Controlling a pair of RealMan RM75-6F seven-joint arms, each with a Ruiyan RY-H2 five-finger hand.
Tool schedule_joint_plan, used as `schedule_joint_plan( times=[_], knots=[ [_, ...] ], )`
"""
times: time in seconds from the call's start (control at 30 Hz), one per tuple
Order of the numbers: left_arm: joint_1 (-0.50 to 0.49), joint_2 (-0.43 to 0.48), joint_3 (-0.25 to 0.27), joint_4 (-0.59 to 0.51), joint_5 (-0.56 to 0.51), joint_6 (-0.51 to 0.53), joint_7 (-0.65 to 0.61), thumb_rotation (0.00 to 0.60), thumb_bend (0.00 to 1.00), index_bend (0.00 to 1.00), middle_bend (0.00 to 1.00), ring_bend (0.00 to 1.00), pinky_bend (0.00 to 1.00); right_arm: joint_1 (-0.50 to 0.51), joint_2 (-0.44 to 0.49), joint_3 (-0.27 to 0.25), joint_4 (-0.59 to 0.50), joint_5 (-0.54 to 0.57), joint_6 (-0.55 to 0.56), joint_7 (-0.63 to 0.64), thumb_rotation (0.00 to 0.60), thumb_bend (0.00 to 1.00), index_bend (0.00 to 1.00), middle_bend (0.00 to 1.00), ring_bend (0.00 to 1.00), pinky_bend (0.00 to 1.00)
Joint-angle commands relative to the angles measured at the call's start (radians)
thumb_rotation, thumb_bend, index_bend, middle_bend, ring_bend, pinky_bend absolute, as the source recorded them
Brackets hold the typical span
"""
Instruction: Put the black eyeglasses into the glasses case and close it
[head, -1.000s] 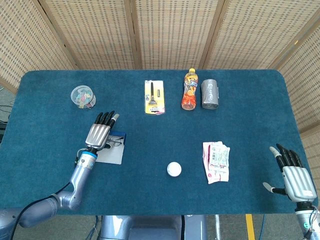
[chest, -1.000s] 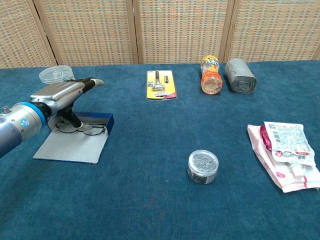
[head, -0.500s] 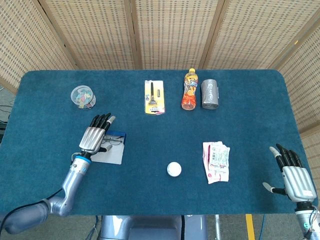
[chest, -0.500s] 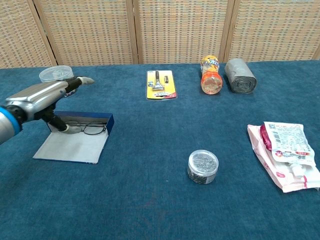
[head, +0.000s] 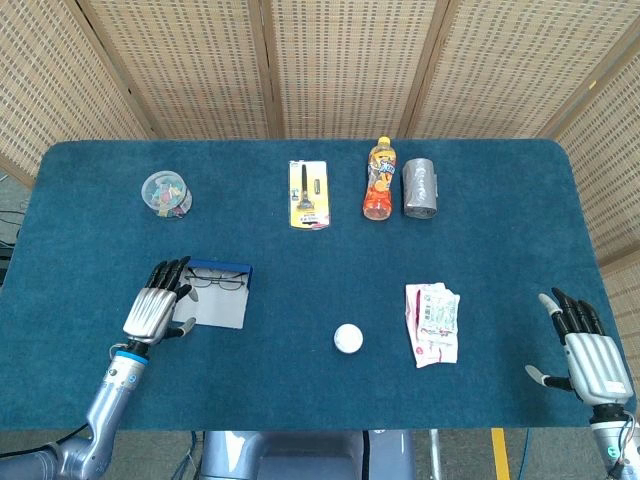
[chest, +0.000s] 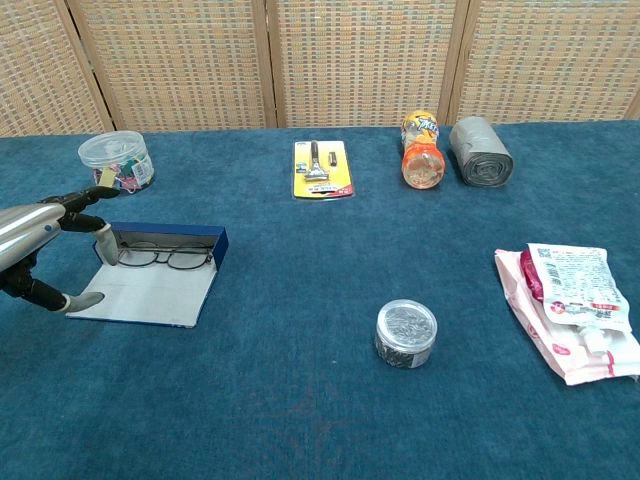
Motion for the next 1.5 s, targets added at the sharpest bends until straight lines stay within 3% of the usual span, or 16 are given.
schedule_joint_plan(
  times=[0.03,0.5,1.5],
  knots=[
    [0.008,-0.036,0.011,0.056,0.021,0.000,-0.032,0.600,0.28,0.46,0.00,0.00,0.00,0.000,0.000,0.000,0.000,0.000,-0.001,0.001,0.600,0.00,0.00,0.00,0.00,0.00],
    [0.031,-0.095,0.030,0.144,0.066,0.009,-0.092,0.600,0.27,0.46,0.00,0.00,0.00,0.002,0.004,-0.001,-0.001,-0.001,-0.006,0.011,0.600,0.00,0.00,0.00,0.00,0.00],
    [0.033,-0.179,0.002,0.300,0.080,-0.014,-0.133,0.600,0.27,0.46,0.00,0.00,0.00,0.001,0.004,-0.002,-0.001,-0.001,-0.005,0.012,0.600,0.00,0.00,0.00,0.00,0.00]
  ],
)
